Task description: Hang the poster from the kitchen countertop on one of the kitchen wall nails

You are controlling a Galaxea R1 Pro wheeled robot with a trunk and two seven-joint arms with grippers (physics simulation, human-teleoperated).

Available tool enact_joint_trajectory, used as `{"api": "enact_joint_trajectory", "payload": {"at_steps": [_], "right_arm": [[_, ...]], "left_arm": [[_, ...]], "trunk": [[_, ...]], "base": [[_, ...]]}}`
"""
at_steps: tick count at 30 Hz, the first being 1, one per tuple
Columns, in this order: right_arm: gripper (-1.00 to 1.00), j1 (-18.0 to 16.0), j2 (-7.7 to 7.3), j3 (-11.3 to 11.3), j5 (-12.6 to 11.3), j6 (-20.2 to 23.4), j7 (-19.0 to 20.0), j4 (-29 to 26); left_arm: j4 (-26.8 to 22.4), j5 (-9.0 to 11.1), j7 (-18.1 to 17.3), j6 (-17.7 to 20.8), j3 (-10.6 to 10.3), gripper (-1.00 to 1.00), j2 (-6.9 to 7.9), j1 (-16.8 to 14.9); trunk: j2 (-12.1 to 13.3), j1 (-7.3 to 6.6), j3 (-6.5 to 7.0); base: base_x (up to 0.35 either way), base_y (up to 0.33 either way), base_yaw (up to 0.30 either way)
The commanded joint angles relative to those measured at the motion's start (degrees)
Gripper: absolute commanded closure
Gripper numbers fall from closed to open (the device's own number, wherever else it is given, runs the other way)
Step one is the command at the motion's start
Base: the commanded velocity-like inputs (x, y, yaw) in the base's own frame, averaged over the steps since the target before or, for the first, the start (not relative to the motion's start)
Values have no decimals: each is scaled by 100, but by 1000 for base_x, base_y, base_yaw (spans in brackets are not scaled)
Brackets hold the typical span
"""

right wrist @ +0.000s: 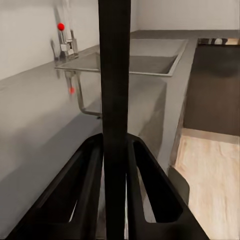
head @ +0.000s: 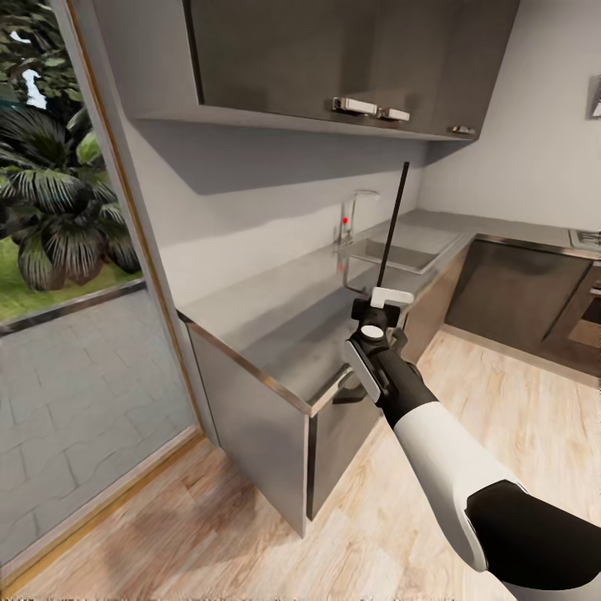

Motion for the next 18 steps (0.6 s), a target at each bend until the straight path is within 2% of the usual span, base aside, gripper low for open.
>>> {"api": "enact_joint_trajectory", "payload": {"at_steps": [1, 10, 18], "right_arm": [[100, -5, -4, 20, -22, 36, -32, -8], [100, -5, -11, 18, -22, 36, -32, -8], [100, 42, -19, 17, -7, 21, -32, -14]], "left_arm": [[-9, -1, 0, -7, 17, -100, -5, 3], [-9, -1, 0, -7, 17, -100, -5, 3], [-9, -1, 0, -7, 17, -100, -7, 3]], "trunk": [[-3, -2, -4], [-3, -2, -4], [-3, -2, -4]], "base": [[-160, -92, 0], [-82, -59, 0], [-200, -182, 0]]}}
